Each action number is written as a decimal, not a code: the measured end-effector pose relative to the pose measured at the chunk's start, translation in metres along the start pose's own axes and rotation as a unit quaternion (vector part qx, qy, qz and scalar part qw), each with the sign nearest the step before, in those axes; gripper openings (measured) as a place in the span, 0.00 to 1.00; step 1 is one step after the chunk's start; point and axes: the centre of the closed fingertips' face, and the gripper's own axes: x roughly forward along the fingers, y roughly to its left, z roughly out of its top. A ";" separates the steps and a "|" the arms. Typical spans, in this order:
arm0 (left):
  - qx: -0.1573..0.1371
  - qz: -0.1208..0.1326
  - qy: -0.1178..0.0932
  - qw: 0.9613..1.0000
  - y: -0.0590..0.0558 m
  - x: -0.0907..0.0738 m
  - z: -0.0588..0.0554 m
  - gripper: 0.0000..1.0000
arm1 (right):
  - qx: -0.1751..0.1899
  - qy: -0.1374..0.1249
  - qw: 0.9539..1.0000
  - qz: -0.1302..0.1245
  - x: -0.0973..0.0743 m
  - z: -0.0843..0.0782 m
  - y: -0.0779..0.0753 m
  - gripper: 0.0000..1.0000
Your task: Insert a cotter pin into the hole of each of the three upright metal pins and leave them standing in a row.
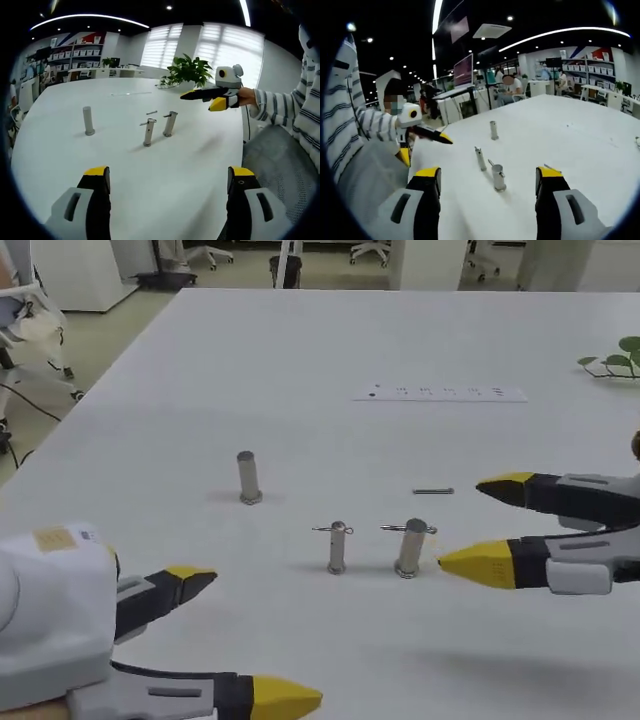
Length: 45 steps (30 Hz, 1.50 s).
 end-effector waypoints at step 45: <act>0.024 0.080 -0.069 0.994 0.091 0.005 0.075 0.78 | 0.081 0.074 0.994 0.017 -0.013 -0.066 0.038 1.00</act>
